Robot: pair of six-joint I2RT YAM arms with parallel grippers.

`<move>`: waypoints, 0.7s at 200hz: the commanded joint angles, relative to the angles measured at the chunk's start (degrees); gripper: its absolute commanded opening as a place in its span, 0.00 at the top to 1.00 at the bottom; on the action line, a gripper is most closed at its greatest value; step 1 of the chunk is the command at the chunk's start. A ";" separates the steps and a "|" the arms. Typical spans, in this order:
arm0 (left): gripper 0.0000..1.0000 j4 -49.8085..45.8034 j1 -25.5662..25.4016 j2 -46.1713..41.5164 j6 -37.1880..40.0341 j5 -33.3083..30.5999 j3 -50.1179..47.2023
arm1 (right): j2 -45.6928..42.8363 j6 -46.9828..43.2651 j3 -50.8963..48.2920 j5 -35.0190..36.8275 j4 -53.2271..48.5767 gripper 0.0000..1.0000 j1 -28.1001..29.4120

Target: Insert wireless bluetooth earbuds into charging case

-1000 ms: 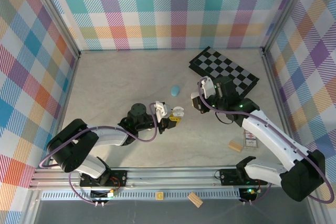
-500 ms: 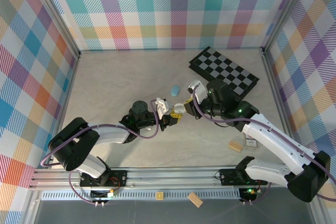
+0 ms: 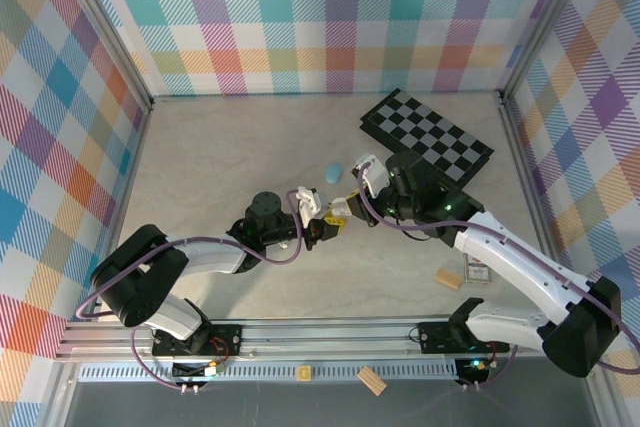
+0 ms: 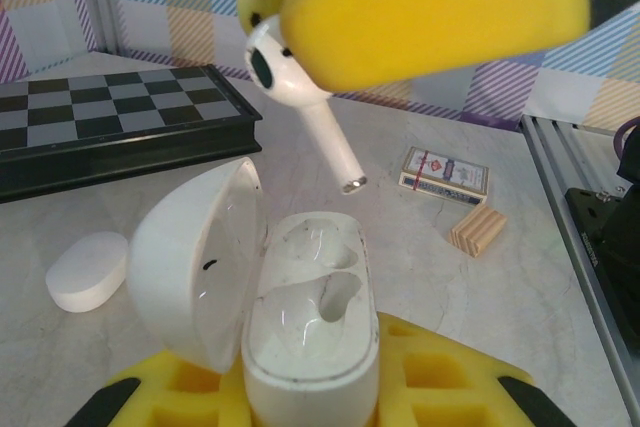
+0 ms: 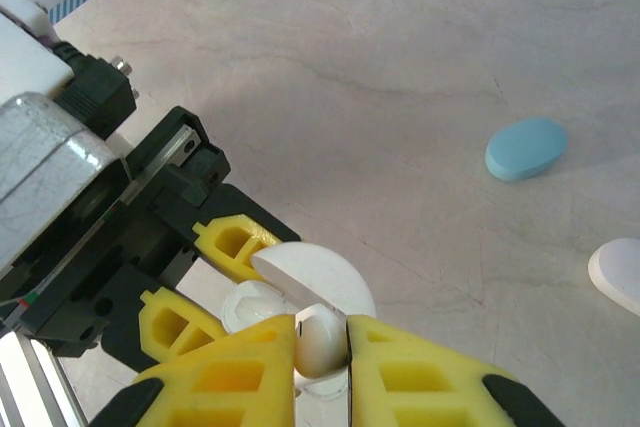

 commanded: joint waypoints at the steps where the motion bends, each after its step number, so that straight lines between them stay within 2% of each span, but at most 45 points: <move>1: 0.87 0.31 0.50 -1.59 -0.69 1.70 1.47 | 0.65 -0.41 0.64 0.28 2.59 0.82 0.41; 140: 0.87 -3.75 0.50 -4.58 -1.57 0.01 2.60 | 2.73 -0.74 0.64 -1.14 2.79 0.82 0.82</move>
